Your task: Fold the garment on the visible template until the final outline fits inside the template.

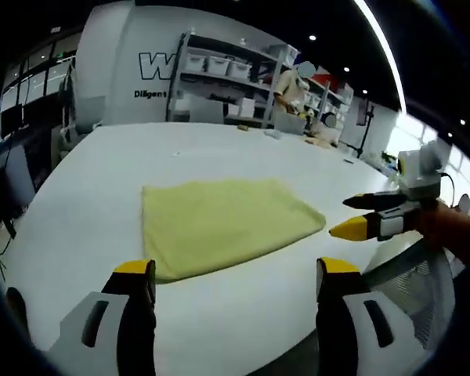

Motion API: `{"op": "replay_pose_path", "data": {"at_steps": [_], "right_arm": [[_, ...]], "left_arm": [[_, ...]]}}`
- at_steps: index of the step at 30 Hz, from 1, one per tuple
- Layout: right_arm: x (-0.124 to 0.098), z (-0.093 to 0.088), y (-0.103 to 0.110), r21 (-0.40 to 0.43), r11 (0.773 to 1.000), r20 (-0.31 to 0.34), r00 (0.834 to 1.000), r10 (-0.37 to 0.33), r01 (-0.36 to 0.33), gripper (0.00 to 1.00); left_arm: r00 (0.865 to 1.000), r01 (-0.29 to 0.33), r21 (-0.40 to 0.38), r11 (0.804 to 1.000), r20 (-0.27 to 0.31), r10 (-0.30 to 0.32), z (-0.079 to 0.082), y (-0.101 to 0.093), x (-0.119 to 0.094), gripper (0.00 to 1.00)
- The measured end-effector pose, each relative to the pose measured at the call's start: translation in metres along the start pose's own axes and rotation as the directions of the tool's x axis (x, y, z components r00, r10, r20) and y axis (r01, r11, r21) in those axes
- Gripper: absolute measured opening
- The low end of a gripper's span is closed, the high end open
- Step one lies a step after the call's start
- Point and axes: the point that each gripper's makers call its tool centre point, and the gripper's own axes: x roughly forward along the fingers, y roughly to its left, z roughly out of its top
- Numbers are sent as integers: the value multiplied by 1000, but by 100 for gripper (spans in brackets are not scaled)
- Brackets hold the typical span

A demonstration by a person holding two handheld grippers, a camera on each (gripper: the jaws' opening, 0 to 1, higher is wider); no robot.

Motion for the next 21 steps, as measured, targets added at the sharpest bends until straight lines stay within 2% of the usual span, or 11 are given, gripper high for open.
{"op": "replay_pose_path", "data": {"at_steps": [2, 4, 7, 9, 10, 12, 13, 14, 21], "right_arm": [[-1, 0, 0, -13, 1000, 8, 1000, -10, 10, 92], [-3, 12, -3, 2, 1000, 57, 998, -21, 21, 95], [-6, 13, -3, 14, 1000, 62, 998, -22, 21, 99], [-5, 8, 2, 12, 1000, 39, 999, -5, 4, 99], [-5, 3, 4, 9, 1000, 14, 1000, -2, 1, 99], [-4, 3, 5, 3, 1000, 18, 1000, -7, 7, 99], [-4, 3, 8, 29, 1000, 19, 1000, 9, -9, 99], [-4, 3, 10, 49, 999, 21, 1000, 19, -20, 99], [-4, 0, 8, 22, 1000, 15, 1000, 2, -2, 99]], "left_arm": [[1000, 5, -2, 1000, 0, -5, -4, -3, -1, 79], [1000, 8, -10, 1000, 9, -8, -8, -6, -2, 82], [1000, 5, 4, 1000, 9, -5, -8, -6, -2, 87], [999, -4, 7, 1000, 39, 4, -2, -3, 0, 90], [999, -7, 10, 1000, 36, 6, -4, -3, 1, 91], [1000, -12, 11, 1000, 9, 12, -9, -2, 3, 95], [1000, -15, 1, 1000, 15, 15, -8, -1, 3, 99], [999, -24, 1, 1000, 26, 24, -6, 0, 2, 99], [999, -32, 4, 999, 44, 32, -3, 0, 1, 99]]}}
